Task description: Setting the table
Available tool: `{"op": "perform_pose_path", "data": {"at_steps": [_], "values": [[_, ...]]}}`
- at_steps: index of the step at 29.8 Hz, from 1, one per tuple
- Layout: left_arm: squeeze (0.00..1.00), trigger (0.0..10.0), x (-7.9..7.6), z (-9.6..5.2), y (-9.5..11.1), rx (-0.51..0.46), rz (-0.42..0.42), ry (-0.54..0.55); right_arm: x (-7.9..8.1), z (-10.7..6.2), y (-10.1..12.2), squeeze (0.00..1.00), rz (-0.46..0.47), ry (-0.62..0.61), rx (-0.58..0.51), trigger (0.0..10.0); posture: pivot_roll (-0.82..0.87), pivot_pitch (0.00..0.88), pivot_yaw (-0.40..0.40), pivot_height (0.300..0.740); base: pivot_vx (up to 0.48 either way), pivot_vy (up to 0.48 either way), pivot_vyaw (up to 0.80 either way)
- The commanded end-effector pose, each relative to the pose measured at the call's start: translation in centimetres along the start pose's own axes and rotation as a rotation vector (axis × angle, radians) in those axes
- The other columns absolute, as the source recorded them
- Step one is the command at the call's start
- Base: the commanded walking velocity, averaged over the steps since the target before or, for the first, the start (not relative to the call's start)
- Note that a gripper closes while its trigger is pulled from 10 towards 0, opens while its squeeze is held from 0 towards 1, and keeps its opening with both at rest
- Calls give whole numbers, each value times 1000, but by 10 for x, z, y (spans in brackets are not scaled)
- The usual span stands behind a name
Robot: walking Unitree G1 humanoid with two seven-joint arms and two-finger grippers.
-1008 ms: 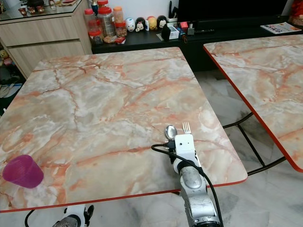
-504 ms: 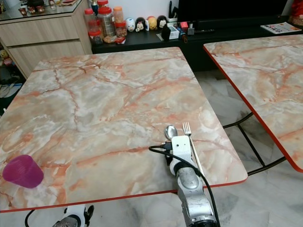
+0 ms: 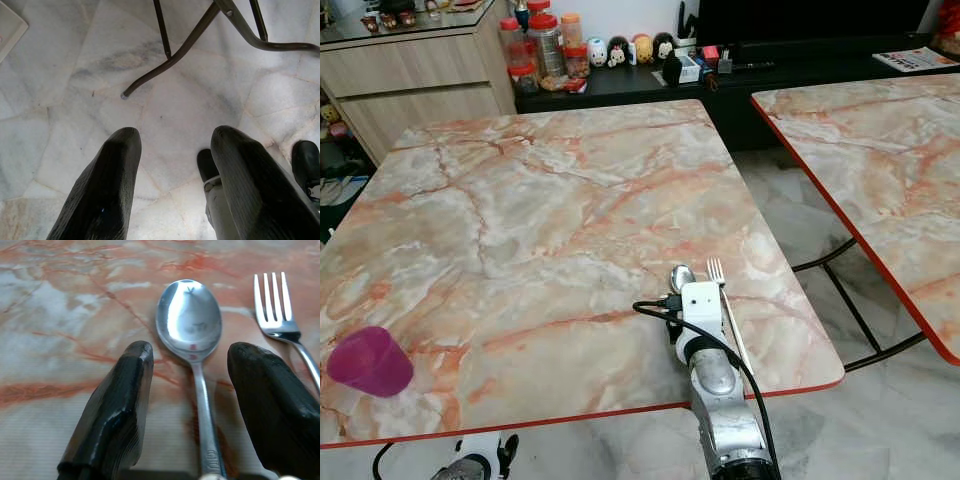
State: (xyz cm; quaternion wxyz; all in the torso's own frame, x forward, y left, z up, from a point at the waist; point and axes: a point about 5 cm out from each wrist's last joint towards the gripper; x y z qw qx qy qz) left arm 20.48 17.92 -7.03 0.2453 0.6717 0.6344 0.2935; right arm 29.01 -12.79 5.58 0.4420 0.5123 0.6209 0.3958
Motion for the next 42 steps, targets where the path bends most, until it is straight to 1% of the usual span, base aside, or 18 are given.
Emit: {"op": "perform_pose_path", "data": {"at_steps": [1, 5, 9, 17, 22, 23, 24, 25, 27, 28, 29, 30, 31, 42], "values": [[0, 10000, 3, 0, -2, 16, 10, 2, 2, 2, 2, 0, 10, -3, -4, 10000, -9, 37, 61, 740, 0, 0, 0], [0, 10000, 3, 0, -2, 17, 10, 2, 1, 1, 0, 0, 7, -5, 4, 10000, -9, 37, 61, 740, 0, 0, 0], [0, 10000, 3, 0, -2, 18, 11, 1, 2, -2, -9, 0, 2, 14, 39, 10000, -9, 39, 61, 740, 0, 0, 0], [0, 10000, 3, 0, -2, 19, 12, 0, 4, -2, -7, 0, 13, 25, 32, 10000, -10, 40, 63, 740, 0, 0, 0], [0, 10000, 3, 0, -2, 20, 12, -2, 5, -1, -9, 0, 7, 26, 50, 10000, -10, 40, 63, 740, 0, 0, 0], [0, 10000, 3, 0, -2, 22, 12, -3, 5, -1, -10, 0, -1, 34, 61, 6941, -10, 40, 63, 740, 0, 0, 0], [0, 10000, 3, 0, -3, 24, 11, -4, 7, -1, -12, 0, -13, 56, 72, 5255, -10, 40, 63, 740, 0, 0, 0], [0, 10000, 2, 0, -3, 25, 11, -5, 8, -2, -13, 0, -21, 66, 78, 1961, -10, 40, 63, 740, 0, 0, 0], [0, 10000, 2, 0, -3, 25, 10, -5, 9, -2, -14, 0, -23, 68, 81, 1961, -10, 40, 63, 740, 0, 0, 0], [0, 10000, 2, 0, -3, 25, 10, -6, 8, -2, -15, 0, -26, 63, 88, 1451, -10, 40, 63, 740, 0, 0, 0], [0, 10000, 2, 0, -3, 26, 9, -6, 8, -2, -16, 0, -26, 60, 91, 510, -10, 40, 63, 740, 0, 0, 0], [0, 10000, 2, 0, -3, 26, 9, -6, 8, -3, -16, 0, -26, 58, 93, 510, -7, 38, 61, 740, 0, 0, 0], [0, 10000, 2, 0, -3, 26, 9, -7, 8, -3, -16, 0, -27, 58, 94, 0, -7, 39, 61, 740, 0, 0, 0], [0, 10000, 2, 0, -3, 27, 10, -10, 8, -2, -14, 0, -20, 68, 85, 0, -7, 39, 61, 740, 0, 0, 0]]}}
Point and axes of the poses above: a point about 5 cm out from each wrist's last joint towards the gripper, its own z axis pointing out of the wrist towards the gripper, its own y axis along the axis of the wrist's last joint, x = y × z, and after that the axes turned 6 degrees about -z, right-handed
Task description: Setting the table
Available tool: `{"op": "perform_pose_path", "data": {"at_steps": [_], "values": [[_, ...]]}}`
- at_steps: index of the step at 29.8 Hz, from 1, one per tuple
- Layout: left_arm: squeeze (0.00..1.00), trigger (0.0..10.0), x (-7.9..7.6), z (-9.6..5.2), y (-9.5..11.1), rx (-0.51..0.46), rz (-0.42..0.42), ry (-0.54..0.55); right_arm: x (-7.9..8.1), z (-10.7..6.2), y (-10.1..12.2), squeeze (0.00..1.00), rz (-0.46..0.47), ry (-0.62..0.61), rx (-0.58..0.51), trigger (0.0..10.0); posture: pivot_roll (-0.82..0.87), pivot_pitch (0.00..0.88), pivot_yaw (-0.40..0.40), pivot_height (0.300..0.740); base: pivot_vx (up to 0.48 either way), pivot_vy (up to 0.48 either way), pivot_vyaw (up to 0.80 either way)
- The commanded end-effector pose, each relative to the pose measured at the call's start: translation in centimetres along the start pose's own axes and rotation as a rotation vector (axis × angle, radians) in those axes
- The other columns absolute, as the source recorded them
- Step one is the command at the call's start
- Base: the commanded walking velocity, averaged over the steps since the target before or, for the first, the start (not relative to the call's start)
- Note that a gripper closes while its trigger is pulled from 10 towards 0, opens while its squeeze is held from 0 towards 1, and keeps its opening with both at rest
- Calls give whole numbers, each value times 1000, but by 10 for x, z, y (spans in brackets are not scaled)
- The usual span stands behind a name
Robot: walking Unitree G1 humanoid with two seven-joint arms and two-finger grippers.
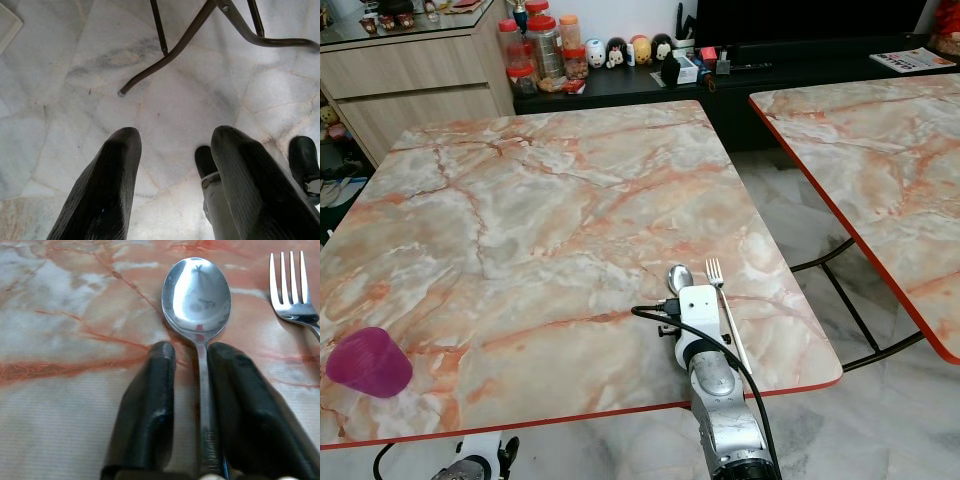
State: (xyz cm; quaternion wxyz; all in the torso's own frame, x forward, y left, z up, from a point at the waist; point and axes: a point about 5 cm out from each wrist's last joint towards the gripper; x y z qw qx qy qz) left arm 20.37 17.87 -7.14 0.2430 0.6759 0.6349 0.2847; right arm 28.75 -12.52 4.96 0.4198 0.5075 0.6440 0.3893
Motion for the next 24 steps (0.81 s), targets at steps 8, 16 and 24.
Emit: {"op": "perform_pose_path", "data": {"at_steps": [8, 16, 24], "values": [[0, 10000, 2, 0, -1, 9, 5, 0, 8, -1, -4, 0, 5, 48, 21, 0, -6, 38, 59, 740, 0, 0, 0], [0, 10000, 1, 0, 0, 3, 6, 5, 14, 4, 18, 0, 40, 85, -94, 0, -11, 34, 59, 740, 0, 0, 0], [0, 10000, 1, 0, 1, 1, 11, 17, 23, 5, 65, 0, 0, 105, -366, 10000, -7, 27, 55, 740, 0, 0, 0]]}}
Point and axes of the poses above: a point about 5 cm out from each wrist's last joint towards the gripper, its own z axis pointing out of the wrist towards the gripper, its own y axis along the axis of the wrist's last joint, x = y × z, and after that the axes turned 6 degrees about -z, right-handed
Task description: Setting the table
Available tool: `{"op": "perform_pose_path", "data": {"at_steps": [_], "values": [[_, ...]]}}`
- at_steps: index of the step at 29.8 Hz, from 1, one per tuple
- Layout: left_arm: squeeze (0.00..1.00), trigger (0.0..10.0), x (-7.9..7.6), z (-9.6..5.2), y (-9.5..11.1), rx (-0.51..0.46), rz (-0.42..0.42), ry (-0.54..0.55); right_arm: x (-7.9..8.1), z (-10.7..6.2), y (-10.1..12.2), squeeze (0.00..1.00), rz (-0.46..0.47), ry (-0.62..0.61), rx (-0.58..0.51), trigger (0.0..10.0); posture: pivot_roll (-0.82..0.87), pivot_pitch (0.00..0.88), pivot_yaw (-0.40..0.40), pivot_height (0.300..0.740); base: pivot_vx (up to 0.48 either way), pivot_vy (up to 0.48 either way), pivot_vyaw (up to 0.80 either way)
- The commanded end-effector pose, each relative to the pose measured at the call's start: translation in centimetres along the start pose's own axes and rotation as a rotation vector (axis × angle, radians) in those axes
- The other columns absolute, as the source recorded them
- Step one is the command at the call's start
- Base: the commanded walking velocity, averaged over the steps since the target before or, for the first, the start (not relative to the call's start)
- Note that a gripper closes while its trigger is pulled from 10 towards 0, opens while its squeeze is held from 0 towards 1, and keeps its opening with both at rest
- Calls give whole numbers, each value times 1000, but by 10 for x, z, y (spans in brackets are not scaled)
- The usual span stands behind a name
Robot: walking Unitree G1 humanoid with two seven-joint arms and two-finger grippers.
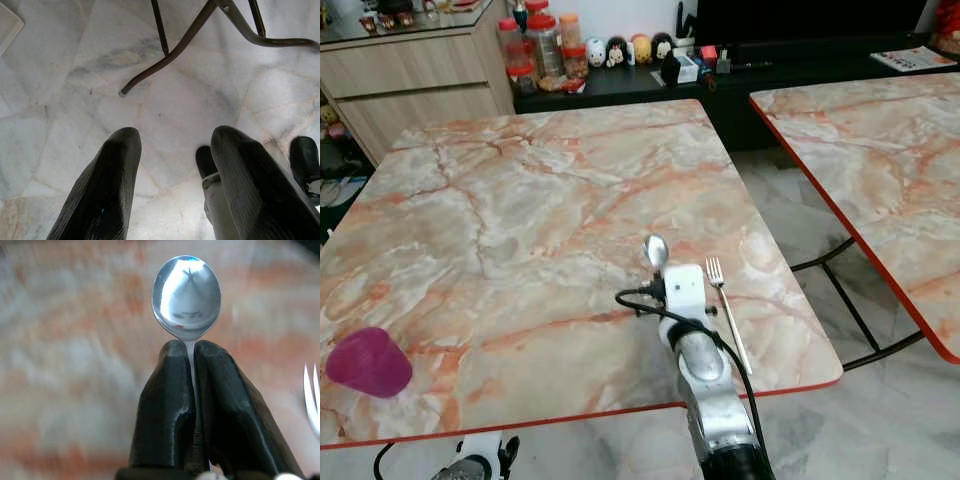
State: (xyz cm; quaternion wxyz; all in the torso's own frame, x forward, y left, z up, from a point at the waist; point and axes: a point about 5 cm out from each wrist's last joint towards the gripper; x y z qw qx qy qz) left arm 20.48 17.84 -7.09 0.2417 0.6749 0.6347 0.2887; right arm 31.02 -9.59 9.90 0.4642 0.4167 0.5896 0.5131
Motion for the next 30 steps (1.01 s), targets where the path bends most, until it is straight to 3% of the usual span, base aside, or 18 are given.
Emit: {"op": "perform_pose_path", "data": {"at_steps": [1, 6, 19, 23, 30], "values": [[0, 10000, 2, 0, 0, 6, 10, 15, 7, 3, 12, 0, -32, 15, -77, 10000, -7, 27, 55, 740, 0, 0, 0], [0, 10000, 4, 0, 0, 0, 23, 39, 15, 4, 17, 0, -135, 54, -164, 10000, -5, 28, 53, 740, 0, 0, 0], [0, 10000, 9, -1, -3, -1, 56, 93, 26, 11, 31, 0, -104, 72, -263, 10000, -4, 25, 49, 740, 0, -305, 0], [0, 10000, 6, -2, -5, 12, 63, 87, 28, 10, 28, 0, -142, 100, -257, 10000, -6, 24, 43, 740, 0, -332, 0], [0, 10000, 6, -2, -7, 15, 73, 93, 18, 11, 25, 0, -160, 34, -242, 10000, -14, 15, 40, 740, 0, -303, 192]]}}
Point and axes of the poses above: a point about 5 cm out from each wrist's last joint towards the gripper, its own z axis pointing out of the wrist towards the gripper, its own y axis along the axis of the wrist's last joint, x = y × z, and after that the axes turned 6 degrees about -z, right-handed
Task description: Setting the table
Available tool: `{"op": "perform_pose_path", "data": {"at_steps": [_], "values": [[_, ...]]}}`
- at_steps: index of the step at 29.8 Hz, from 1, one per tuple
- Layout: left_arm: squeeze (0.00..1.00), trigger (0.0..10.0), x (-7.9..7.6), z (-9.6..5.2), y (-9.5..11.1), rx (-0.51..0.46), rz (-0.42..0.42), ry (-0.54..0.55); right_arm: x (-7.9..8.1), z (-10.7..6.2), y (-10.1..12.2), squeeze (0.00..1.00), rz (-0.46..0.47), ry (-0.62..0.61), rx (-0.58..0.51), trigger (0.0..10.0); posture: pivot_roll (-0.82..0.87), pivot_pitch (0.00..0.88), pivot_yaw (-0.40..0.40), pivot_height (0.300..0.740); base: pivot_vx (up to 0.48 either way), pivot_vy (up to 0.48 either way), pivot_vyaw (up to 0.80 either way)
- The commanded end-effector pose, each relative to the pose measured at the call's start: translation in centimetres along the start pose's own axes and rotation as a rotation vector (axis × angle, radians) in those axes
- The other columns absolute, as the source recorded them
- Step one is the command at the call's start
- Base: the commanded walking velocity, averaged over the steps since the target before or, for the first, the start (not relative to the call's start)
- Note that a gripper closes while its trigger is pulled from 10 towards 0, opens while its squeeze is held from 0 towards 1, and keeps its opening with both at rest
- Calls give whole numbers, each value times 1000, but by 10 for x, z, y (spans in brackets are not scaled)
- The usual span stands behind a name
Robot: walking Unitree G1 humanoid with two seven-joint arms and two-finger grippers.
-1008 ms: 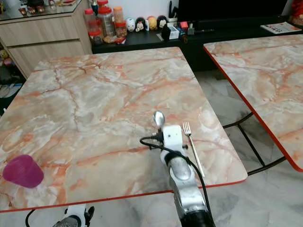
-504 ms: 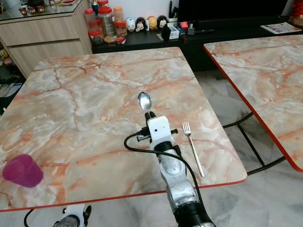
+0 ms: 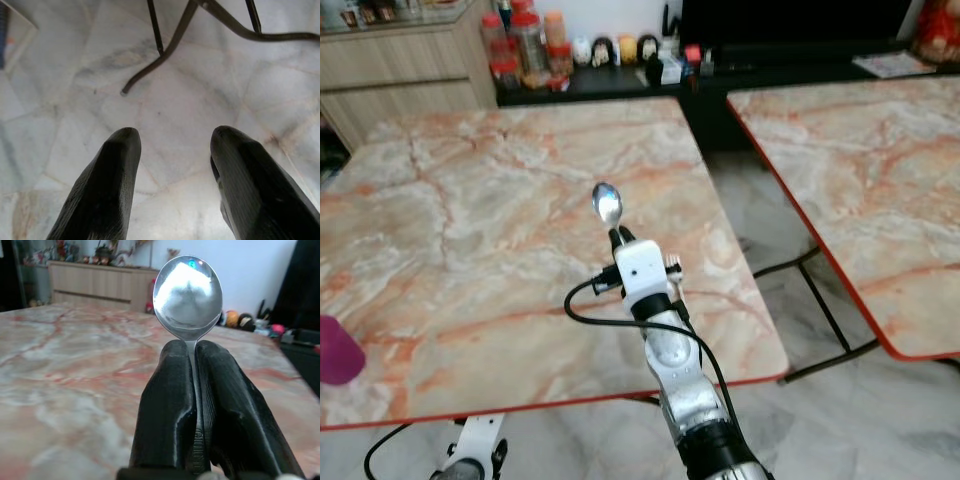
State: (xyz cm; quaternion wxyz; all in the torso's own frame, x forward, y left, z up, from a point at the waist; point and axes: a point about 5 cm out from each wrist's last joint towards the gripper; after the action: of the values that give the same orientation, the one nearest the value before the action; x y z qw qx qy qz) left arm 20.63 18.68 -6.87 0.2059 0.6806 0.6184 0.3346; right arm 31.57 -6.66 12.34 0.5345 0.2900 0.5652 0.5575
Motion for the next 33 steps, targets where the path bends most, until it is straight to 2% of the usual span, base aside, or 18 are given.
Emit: {"op": "perform_pose_path", "data": {"at_steps": [1, 33], "values": [[0, 10000, -3, -3, -10, 33, 8, -2, -7, 0, -4, 0, -14, -30, 21, 10000, -16, 14, 41, 740, 0, -334, 469], [0, 10000, -3, -4, -14, 48, 29, -11, -21, -1, -5, 0, -12, -85, 46, 10000, -15, 0, 36, 740, 0, -388, 46]]}}
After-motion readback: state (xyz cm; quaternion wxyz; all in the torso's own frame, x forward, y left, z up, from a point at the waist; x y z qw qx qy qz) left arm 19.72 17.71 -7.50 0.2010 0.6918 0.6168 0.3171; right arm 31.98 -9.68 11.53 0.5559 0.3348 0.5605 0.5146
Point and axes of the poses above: a point about 5 cm out from each wrist's last joint towards the gripper, its own z axis pointing out of the wrist towards the gripper, its own y axis along the axis of the wrist's last joint, x = y × z, and after that the axes turned 6 degrees about -z, right-handed
